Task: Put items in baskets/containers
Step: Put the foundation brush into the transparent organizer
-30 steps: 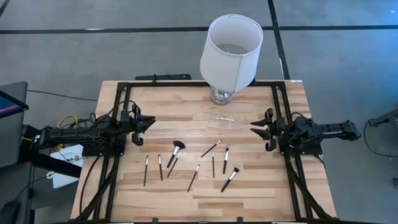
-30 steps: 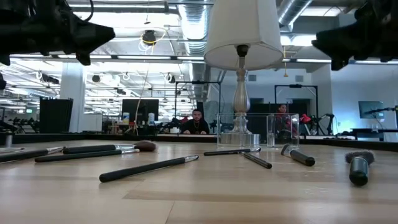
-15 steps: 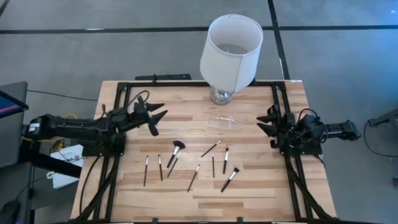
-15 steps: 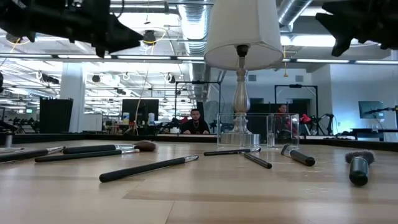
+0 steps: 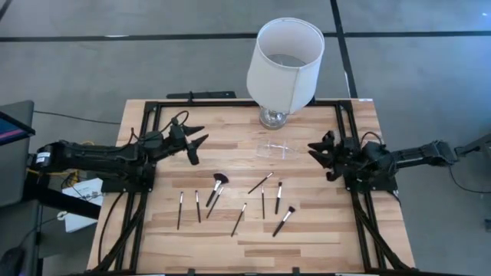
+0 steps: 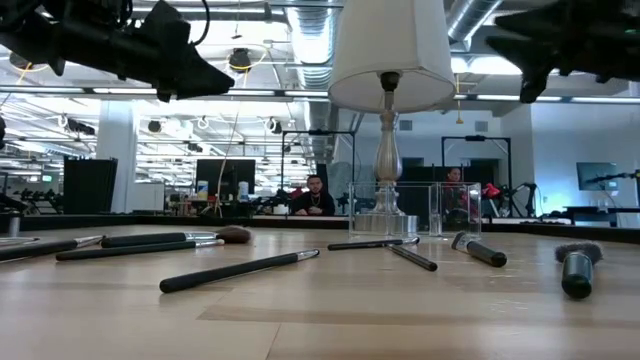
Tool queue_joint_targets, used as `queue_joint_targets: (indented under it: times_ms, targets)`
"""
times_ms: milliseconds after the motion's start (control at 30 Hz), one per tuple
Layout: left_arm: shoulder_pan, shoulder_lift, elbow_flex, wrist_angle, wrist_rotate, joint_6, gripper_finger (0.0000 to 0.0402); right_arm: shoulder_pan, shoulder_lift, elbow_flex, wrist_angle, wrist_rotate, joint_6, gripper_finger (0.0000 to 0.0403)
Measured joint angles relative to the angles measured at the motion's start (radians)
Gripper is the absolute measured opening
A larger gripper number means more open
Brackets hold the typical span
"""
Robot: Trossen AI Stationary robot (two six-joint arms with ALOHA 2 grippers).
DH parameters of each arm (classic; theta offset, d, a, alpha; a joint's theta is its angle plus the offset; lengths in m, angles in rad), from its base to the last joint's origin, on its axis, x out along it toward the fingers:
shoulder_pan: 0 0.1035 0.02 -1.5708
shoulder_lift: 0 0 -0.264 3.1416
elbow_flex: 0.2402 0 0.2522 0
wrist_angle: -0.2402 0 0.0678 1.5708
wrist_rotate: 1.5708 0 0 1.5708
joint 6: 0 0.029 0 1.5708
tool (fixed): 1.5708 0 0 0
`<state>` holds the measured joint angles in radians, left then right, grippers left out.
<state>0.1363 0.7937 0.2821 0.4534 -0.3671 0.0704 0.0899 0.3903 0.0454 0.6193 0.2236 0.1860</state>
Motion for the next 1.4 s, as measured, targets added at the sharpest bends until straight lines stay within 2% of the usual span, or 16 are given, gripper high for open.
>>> queue_joint_targets:
  times_ms: [167, 300, 400, 600, 733, 933, 1067, 1267, 1400]
  targets:
    - [0.045, 0.000, 0.000, 0.022, 0.000, 0.000, 0.0167, 0.003, 0.287, 0.107, 0.008, 0.015, 0.130, 0.0171]
    - [0.068, 0.000, -0.001, 0.046, 0.000, 0.000, 0.0167, 0.035, 0.513, 0.257, -0.129, -0.009, 0.288, 0.0194]
    - [0.079, 0.000, -0.001, 0.048, 0.000, 0.000, 0.0167, 0.058, 0.636, 0.415, -0.326, -0.033, 0.447, 0.0199]
    - [0.080, 0.000, -0.001, 0.050, 0.000, 0.000, 0.0166, 0.084, 0.830, 0.736, -0.875, -0.069, 0.706, 0.0192]
    - [0.080, 0.000, -0.001, 0.050, 0.000, 0.000, 0.0162, 0.098, 0.963, 0.862, -1.134, -0.067, 0.821, 0.0185]
    - [0.080, 0.000, -0.001, 0.049, 0.000, 0.000, 0.0155, 0.099, 1.156, 0.891, -1.187, -0.098, 1.056, 0.0184]
    - [0.080, 0.000, -0.001, 0.044, 0.000, 0.000, 0.0152, 0.099, 1.235, 0.892, -1.189, -0.144, 1.125, 0.0184]
    - [0.080, 0.000, -0.001, 0.042, 0.000, 0.000, 0.0148, 0.099, 1.310, 0.894, -1.151, -0.149, 1.218, 0.0184]
    - [0.080, 0.000, -0.001, 0.042, 0.000, 0.000, 0.0148, 0.093, 1.362, 0.897, -1.141, -0.146, 1.222, 0.0184]
